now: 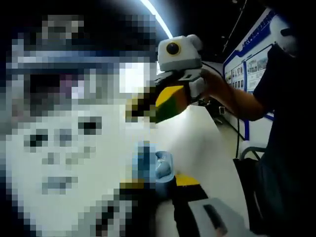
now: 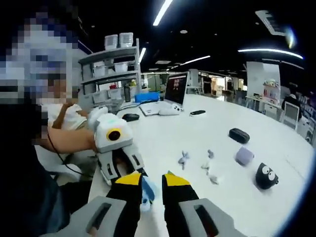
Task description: Pick up the earbuds from the table and place the earbuds into the earbud case
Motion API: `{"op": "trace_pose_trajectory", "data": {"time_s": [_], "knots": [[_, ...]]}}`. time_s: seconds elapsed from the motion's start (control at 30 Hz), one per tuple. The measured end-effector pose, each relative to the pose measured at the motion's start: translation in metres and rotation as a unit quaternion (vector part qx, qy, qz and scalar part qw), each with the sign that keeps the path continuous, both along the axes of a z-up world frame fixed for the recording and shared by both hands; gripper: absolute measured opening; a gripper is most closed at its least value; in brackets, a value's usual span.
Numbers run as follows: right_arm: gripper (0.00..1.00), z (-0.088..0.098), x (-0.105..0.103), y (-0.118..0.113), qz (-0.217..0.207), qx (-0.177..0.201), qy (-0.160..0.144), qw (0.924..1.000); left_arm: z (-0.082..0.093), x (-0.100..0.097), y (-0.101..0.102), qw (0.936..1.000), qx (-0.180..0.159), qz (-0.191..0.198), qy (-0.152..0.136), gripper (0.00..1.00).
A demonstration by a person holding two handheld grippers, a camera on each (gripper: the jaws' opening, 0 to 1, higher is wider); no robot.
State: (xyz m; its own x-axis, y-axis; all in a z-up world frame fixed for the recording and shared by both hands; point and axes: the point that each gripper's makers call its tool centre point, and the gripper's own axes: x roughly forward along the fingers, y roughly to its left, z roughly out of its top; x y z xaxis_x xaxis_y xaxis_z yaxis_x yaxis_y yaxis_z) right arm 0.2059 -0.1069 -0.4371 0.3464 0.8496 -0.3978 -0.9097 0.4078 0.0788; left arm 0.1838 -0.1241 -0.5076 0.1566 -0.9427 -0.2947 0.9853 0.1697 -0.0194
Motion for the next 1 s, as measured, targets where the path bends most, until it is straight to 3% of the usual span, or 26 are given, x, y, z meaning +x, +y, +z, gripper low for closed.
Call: {"op": "trace_pose_trajectory", "data": {"time_s": [0.4,0.7,1.0], "knots": [[0.17,-0.014,0.059,0.038,-0.023,-0.070,-0.022,0.9970,0.000,0.001,-0.001,1.0000,0.000,0.002,-0.004,0.19],[0.21,-0.048,0.111,0.072,-0.046,-0.123,-0.006,0.9914,0.000,0.002,-0.001,1.0000,0.000,0.002,-0.009,0.19],[0.20,-0.074,0.123,0.075,-0.054,-0.164,0.013,0.9848,-0.001,0.002,-0.002,1.0000,0.000,0.002,-0.010,0.19]]}}
